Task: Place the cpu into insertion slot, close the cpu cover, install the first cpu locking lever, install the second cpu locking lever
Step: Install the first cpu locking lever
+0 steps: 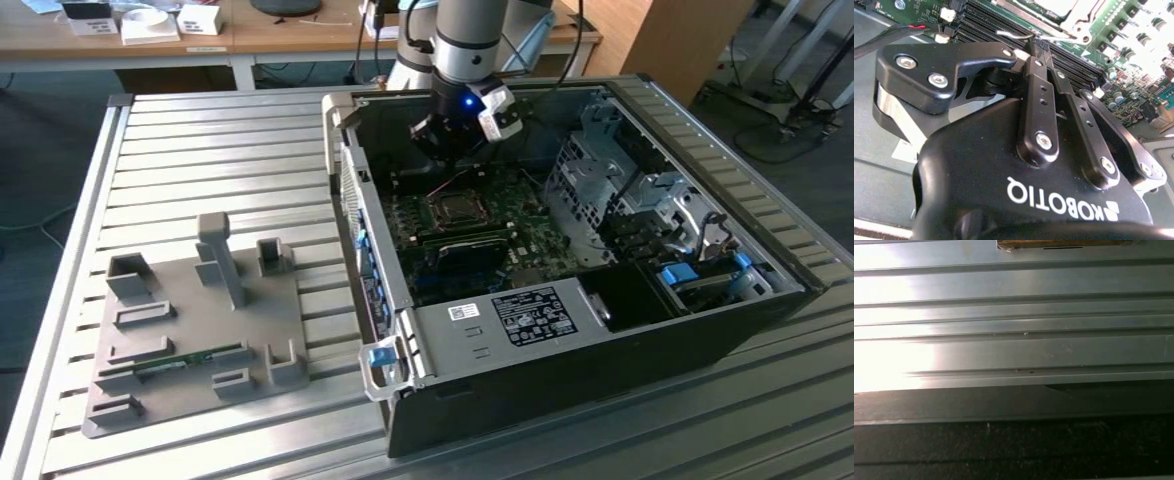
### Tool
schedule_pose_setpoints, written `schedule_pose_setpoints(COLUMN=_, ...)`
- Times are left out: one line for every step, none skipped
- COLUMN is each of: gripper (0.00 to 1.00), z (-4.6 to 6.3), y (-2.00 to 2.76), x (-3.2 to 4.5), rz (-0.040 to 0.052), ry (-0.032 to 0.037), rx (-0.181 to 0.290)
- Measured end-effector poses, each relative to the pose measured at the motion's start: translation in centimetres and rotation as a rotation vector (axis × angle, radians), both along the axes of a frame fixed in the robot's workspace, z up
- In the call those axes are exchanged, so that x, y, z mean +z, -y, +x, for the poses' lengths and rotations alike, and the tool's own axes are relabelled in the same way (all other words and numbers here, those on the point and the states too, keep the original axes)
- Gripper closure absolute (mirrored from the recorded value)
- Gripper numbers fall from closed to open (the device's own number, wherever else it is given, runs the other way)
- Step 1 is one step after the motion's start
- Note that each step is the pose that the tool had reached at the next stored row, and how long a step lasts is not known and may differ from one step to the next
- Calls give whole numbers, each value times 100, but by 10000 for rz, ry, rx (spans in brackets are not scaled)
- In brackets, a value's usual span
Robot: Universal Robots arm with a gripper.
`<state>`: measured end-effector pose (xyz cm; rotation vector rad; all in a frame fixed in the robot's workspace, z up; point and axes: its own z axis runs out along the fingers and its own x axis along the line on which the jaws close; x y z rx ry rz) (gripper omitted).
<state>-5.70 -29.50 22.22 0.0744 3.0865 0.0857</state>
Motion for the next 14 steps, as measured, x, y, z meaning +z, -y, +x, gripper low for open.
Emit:
schedule_pose_setpoints(gripper=89, z=0, y=0, x=-1, rz=-1, ry=-1, rx=-1)
schedule_pose_setpoints(gripper=89, z=0, y=0, x=-1, rz=-2, ry=-2, rx=-1)
schedule_pose_setpoints(gripper=89, z=4, y=0, x=-4, rz=0, ry=0, rx=2)
schedule_pose_setpoints(gripper=89, z=7, y=0, x=-5, rz=1, ry=1, rx=2)
schedule_pose_setpoints(gripper=89, z=11, y=0, x=-7, rz=1, ry=0, rx=1)
schedule_pose_setpoints(gripper=89, z=15, y=0, x=-8, rz=1, ry=0, rx=0)
schedule_pose_setpoints(gripper=89, z=19, y=0, x=-9, rz=1, ry=0, rx=0)
schedule_pose_setpoints(gripper=89, z=21, y=0, x=-10, rz=0, ry=0, rx=0)
schedule_pose_setpoints(gripper=89, z=21, y=0, x=-10, rz=0, ry=0, rx=0)
schedule_pose_setpoints(gripper=89, z=21, y=0, x=-10, rz=-1, ry=-1, rx=-2)
schedule_pose_setpoints(gripper=89, z=22, y=0, x=-10, rz=0, ry=0, rx=-1)
schedule_pose_setpoints(gripper=89, z=22, y=1, x=-11, rz=1, ry=0, rx=0)
schedule_pose_setpoints(gripper=89, z=22, y=0, x=-15, rz=3, ry=2, rx=0)
schedule_pose_setpoints(gripper=89, z=23, y=0, x=-19, rz=5, ry=3, rx=0)
